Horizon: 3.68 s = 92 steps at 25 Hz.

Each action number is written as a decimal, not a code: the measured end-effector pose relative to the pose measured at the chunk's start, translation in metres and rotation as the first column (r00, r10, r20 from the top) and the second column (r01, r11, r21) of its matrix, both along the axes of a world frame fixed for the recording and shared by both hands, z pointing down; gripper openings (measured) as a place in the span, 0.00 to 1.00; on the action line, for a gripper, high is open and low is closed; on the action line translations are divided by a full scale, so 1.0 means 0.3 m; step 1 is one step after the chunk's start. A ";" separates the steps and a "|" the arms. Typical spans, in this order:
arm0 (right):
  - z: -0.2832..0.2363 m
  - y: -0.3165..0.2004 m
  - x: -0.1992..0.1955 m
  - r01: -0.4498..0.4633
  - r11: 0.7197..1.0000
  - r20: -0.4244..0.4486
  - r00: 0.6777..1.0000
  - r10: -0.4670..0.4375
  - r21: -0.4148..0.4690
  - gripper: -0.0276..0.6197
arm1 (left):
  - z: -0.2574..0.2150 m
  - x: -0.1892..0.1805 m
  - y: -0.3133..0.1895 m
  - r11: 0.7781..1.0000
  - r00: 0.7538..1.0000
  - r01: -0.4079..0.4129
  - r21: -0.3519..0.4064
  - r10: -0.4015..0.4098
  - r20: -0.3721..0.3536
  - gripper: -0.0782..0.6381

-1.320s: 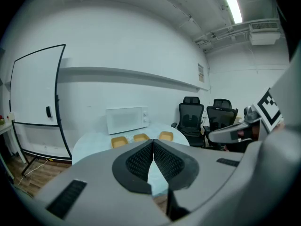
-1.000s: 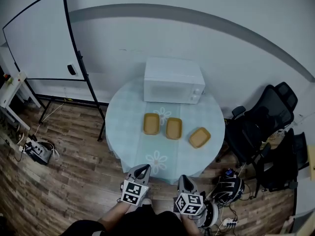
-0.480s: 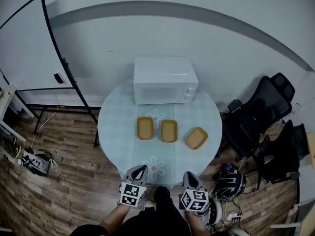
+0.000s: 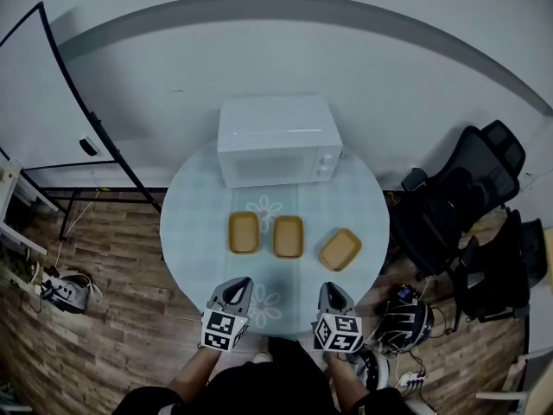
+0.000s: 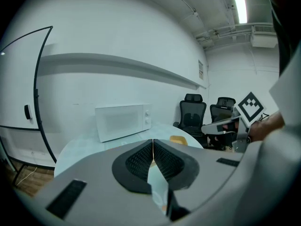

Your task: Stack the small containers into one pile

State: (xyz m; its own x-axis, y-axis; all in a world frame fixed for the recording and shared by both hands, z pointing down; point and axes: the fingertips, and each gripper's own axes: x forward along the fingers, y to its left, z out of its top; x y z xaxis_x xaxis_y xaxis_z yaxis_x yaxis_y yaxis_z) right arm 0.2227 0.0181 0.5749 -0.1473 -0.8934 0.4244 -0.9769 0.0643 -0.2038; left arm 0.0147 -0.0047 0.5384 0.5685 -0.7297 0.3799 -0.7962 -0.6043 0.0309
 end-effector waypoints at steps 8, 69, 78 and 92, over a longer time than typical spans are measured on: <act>0.111 -0.196 0.164 -0.044 0.997 -0.033 0.999 0.042 -0.060 0.09 | 0.000 0.065 -0.163 1.000 1.000 0.017 -0.025 -0.017 0.011 0.13; 0.583 -0.346 0.500 -0.375 0.810 0.055 0.894 0.444 -0.451 0.09 | 0.116 0.021 -0.378 0.989 0.999 -0.035 -0.145 0.035 -0.005 0.13; 0.446 -0.401 0.465 -0.343 0.851 0.069 0.914 0.401 -0.398 0.09 | 0.115 -0.039 -0.383 0.990 0.999 -0.018 -0.138 0.014 -0.029 0.13; 0.331 -0.554 0.151 -0.168 0.907 0.146 0.960 0.240 -0.385 0.09 | 0.152 -0.248 -0.360 0.986 0.994 0.085 -0.142 -0.093 -0.054 0.13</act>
State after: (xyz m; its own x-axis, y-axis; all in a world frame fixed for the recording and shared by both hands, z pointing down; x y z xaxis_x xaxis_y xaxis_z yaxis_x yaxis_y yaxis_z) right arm 0.2679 -0.1480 0.6742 -0.0864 -0.6993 0.7096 -0.9027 -0.2464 -0.3528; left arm -0.0597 -0.1129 0.5841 0.5288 -0.7208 0.4480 -0.8406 -0.5176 0.1594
